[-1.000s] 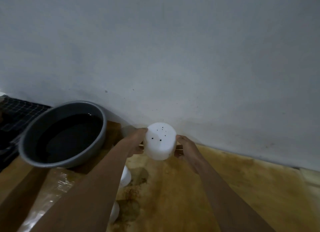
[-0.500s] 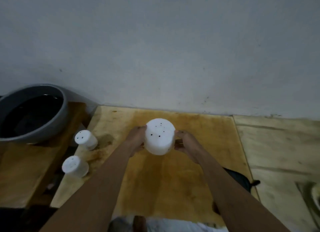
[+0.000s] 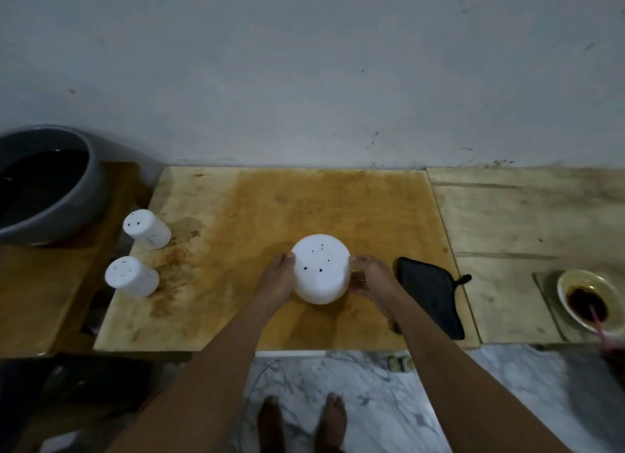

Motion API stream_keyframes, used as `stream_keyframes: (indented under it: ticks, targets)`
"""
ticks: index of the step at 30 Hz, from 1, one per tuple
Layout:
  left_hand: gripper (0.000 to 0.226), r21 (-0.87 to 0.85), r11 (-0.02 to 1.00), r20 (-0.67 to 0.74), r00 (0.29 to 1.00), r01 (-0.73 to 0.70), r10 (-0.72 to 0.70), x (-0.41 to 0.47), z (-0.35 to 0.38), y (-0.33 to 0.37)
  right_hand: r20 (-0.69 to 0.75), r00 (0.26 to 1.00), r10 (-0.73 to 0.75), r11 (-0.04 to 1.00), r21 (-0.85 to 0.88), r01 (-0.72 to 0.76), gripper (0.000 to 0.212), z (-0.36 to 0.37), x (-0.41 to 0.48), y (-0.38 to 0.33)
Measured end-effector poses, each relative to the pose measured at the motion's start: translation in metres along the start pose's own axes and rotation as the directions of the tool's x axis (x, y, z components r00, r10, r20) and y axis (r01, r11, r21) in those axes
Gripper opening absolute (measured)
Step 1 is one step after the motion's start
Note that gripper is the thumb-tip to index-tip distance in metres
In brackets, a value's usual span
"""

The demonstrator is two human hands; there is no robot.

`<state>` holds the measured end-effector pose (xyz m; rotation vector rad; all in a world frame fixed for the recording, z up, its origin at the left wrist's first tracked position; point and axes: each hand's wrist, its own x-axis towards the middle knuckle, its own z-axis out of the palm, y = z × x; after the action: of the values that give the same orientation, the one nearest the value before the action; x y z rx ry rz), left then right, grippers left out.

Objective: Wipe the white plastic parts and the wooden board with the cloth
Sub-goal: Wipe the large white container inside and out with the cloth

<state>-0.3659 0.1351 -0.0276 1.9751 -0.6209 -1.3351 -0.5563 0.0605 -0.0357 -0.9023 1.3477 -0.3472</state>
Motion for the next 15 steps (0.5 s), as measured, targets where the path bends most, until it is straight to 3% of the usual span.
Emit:
stream_keyframes:
  ticks: [6, 12, 15]
  targets:
    - [0.061, 0.085, 0.992, 0.066, 0.994, -0.096, 0.09, -0.009, 0.01, -0.022, -0.057, 0.996, 0.069, 0.994, 0.088, -0.064, 0.044, 0.0, -0.003, 0.026]
    - [0.117, 0.166, 0.947, 0.077, 0.961, -0.276, 0.267, -0.012, 0.017, -0.047, -0.032, 0.999, 0.044, 0.991, 0.125, -0.04, 0.032, -0.001, -0.007, 0.034]
    - [0.13, 0.141, 0.943, 0.022, 0.953, -0.302, 0.302, -0.014, 0.024, -0.059, -0.009, 0.998, 0.056, 0.992, 0.118, -0.055, 0.03, -0.005, -0.008, 0.033]
